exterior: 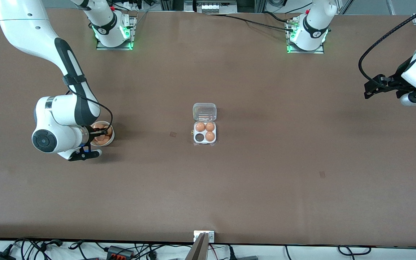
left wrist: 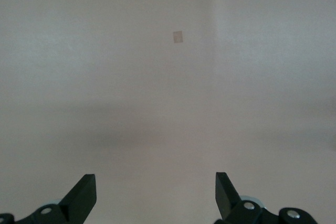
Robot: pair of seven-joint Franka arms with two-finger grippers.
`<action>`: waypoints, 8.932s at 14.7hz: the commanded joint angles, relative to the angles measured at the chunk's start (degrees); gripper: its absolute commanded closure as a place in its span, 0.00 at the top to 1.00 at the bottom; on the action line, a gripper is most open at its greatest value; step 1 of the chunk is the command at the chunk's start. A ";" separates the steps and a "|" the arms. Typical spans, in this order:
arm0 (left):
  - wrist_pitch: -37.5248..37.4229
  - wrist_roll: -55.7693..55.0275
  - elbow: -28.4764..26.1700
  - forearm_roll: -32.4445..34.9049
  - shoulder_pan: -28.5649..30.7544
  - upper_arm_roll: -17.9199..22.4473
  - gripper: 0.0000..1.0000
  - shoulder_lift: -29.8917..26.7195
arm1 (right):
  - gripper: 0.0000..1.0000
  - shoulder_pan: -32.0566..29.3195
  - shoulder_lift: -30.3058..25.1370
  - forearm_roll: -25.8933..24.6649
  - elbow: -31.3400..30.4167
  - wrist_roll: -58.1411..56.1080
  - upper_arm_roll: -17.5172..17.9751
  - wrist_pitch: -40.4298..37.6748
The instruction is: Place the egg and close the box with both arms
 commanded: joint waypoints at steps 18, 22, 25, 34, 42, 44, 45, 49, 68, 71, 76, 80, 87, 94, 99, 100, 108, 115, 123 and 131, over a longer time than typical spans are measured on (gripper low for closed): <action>-1.54 0.18 2.24 0.03 -0.22 -0.19 1.00 0.69 | 0.00 16.47 -0.37 20.99 8.67 -7.99 3.78 16.66; -1.55 0.18 2.24 0.03 -0.22 -0.19 1.00 0.69 | 0.00 21.65 3.93 19.94 10.07 -5.88 3.43 19.66; -1.55 0.18 2.32 0.03 -0.40 -0.19 1.00 0.69 | 0.00 24.21 7.01 19.76 12.53 -3.87 3.34 22.57; -1.46 0.18 2.32 0.03 -0.40 -0.19 1.00 0.78 | 0.00 28.43 8.69 16.78 11.75 0.80 3.17 27.14; -1.54 0.27 2.32 0.03 -0.31 -0.19 1.00 0.70 | 0.00 29.92 11.06 16.86 11.48 2.64 3.17 28.81; -1.55 0.27 2.32 0.12 -0.31 -0.19 1.00 0.69 | 0.00 30.02 10.97 16.78 10.96 2.73 3.17 28.64; -1.55 0.27 2.32 0.03 -0.31 -0.19 1.00 0.69 | 0.00 29.93 10.88 16.78 10.61 2.73 3.17 28.64; -1.55 0.27 2.32 0.03 -0.31 -0.19 1.00 0.69 | 0.00 30.01 10.53 16.78 9.64 2.73 3.17 28.29; -1.55 0.27 2.32 0.12 -0.31 -0.19 1.00 0.69 | 1.00 28.70 0.52 15.98 23.68 10.20 -20.19 -14.30; -1.55 0.36 2.32 0.12 -0.31 -0.19 1.00 0.69 | 1.00 28.70 -1.59 15.90 24.49 10.12 -24.94 -16.71; -1.55 0.27 2.32 0.12 -0.31 -0.19 1.00 0.69 | 1.00 27.74 -3.00 16.42 24.58 9.85 -30.31 -16.80; -2.59 0.80 2.41 0.56 -0.31 -0.19 1.00 1.13 | 1.00 20.12 -5.81 15.82 24.58 11.08 -22.98 -16.62; -2.86 0.45 2.50 0.03 -0.14 0.16 1.00 1.75 | 1.00 -1.08 -15.47 6.41 17.73 10.91 -6.07 -13.55; -5.84 1.41 2.50 0.29 -0.49 -0.19 1.00 3.68 | 1.00 -6.11 -18.65 5.00 17.02 6.79 -4.48 -14.16; -9.01 2.20 2.41 -0.06 -1.71 -0.89 0.13 3.77 | 1.00 -6.90 -19.35 4.03 16.93 3.35 -4.39 -14.25; -9.28 2.03 2.15 -0.15 -2.07 -1.59 0.06 3.77 | 1.00 -6.99 -19.35 4.03 16.93 3.35 -4.04 -14.25; -2.90 -10.84 -7.41 -9.55 -3.04 -18.34 0.01 3.60 | 1.00 -7.61 -23.82 1.49 11.77 2.39 -2.63 -14.87; 18.72 -37.76 -16.20 -8.33 -3.73 -38.23 0.01 6.58 | 1.00 -6.81 -33.06 1.13 -2.14 3.09 -2.63 -9.15; 31.49 -67.89 -17.98 17.55 -18.14 -38.77 0.01 19.56 | 1.00 -7.07 -32.80 1.22 -1.44 2.65 -2.72 -8.98; 38.44 -90.23 -11.75 48.77 -20.53 -38.25 0.01 34.60 | 1.00 -7.08 -30.60 1.40 1.99 2.29 -2.72 -9.50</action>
